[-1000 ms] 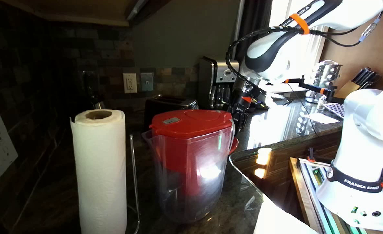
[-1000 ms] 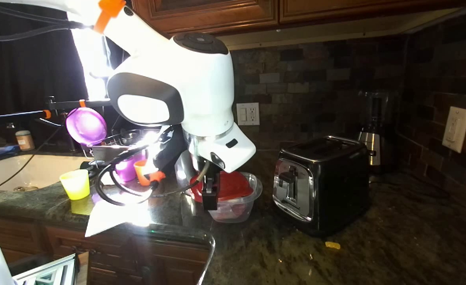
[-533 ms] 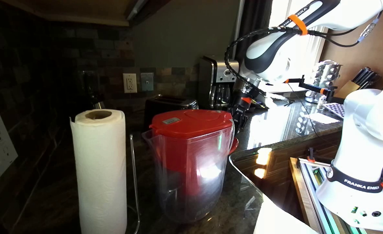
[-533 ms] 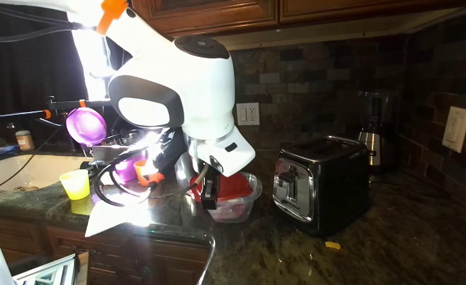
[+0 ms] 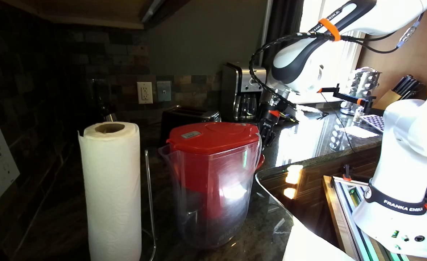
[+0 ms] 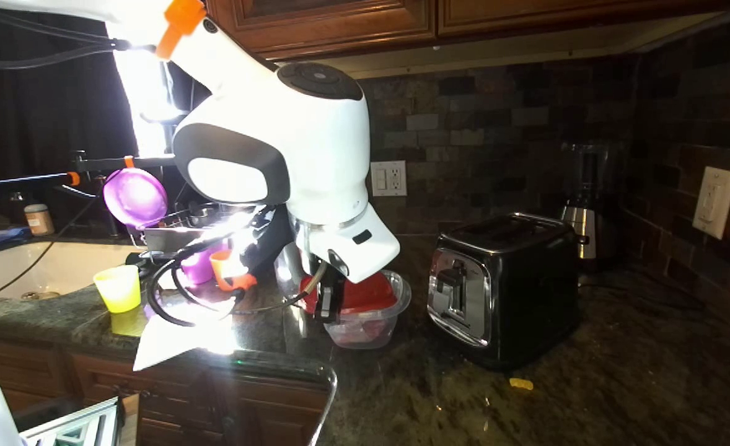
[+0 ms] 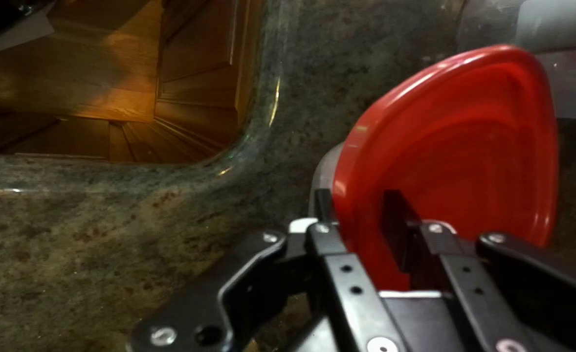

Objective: Take the red lid off the tupperware then remove the object in it and place it on the counter top

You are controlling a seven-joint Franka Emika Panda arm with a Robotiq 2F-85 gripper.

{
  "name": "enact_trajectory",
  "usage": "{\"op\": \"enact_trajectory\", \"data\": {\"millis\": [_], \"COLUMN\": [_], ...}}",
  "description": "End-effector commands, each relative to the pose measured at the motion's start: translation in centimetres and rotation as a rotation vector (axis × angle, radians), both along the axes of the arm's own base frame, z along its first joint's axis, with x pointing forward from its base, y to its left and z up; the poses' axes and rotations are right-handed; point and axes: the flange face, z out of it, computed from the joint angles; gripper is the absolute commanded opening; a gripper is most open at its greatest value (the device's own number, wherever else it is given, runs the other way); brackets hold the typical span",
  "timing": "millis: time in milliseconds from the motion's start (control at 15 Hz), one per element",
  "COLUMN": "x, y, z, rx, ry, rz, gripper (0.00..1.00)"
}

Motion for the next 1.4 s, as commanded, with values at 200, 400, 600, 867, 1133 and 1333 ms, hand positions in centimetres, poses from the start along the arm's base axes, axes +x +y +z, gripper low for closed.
{"op": "enact_trajectory", "data": {"millis": [200,400,600,867,1133,1333], "x": [0.0,-0.8,-0.6,-0.7,-0.8,-0.9], "y": [-0.3,-0.1,-0.2,-0.3,-0.5,-0.7], "z": [-0.1,-0.1,0.3,1.0,1.8,2.4], "rx": [0.006,0.005,0.006,0.007,0.010,0.012], "ry": [-0.003,-0.010,-0.015,-0.030,-0.048,-0.061], "rz": [-0.041,-0.041,-0.036,-0.029,-0.031,-0.026], "gripper": [0.00,0.02,0.02,0.02,0.02,0.02]}}
